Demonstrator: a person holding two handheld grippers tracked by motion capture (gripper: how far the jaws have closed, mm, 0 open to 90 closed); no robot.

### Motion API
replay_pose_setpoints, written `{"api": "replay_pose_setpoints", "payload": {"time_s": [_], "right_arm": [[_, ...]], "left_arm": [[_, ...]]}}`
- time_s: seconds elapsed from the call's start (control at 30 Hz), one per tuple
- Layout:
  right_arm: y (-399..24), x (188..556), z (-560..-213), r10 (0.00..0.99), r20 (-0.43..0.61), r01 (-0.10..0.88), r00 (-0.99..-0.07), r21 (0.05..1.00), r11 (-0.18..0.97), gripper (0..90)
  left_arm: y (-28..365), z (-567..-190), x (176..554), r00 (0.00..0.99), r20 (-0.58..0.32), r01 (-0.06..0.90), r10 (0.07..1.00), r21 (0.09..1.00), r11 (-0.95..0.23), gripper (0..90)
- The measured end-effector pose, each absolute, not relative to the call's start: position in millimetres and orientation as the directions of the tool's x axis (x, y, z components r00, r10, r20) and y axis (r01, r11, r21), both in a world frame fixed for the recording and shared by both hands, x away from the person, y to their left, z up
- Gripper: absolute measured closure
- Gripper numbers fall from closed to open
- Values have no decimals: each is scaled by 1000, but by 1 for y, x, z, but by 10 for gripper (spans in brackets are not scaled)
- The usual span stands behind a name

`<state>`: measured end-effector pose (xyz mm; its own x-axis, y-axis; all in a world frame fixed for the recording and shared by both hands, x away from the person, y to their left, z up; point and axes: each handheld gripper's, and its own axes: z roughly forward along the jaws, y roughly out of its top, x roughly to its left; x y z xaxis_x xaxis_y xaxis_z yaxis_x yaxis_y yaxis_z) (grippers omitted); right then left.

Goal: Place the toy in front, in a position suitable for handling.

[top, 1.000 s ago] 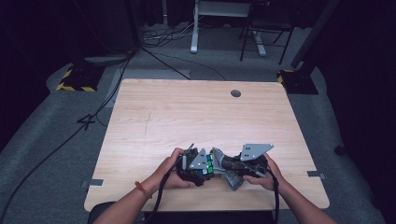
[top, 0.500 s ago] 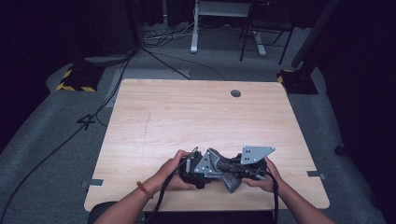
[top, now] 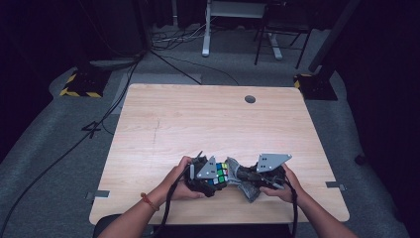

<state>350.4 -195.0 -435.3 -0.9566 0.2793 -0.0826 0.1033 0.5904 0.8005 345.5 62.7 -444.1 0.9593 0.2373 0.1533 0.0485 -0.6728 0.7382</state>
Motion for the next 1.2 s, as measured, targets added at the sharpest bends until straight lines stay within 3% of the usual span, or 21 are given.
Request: {"api": "replay_pose_setpoints", "payload": {"time_s": [0.3, 0.6, 0.77, 1.1, 1.2], "right_arm": [[-179, 336, -419, 243, -142, 17, -960, 834, 552, 769], [-190, 353, -427, 321, -128, 82, -938, 819, 568, 769], [-195, 353, -433, 301, -106, 101, -948, 796, 597, 769], [-183, 337, -417, 253, -132, 29, -958, 839, 544, 769], [-181, 342, -417, 287, -177, 15, -941, 829, 560, 768]], "left_arm": [[46, -455, 340, 969, 164, 25, 187, 686, -728, 334], [49, -446, 335, 968, 161, 15, 194, 731, -682, 334], [56, -441, 339, 962, 160, 29, 222, 746, -665, 334], [49, -448, 338, 963, 165, 31, 213, 719, -695, 334], [47, -448, 334, 966, 169, 19, 198, 714, -700, 334]]}}
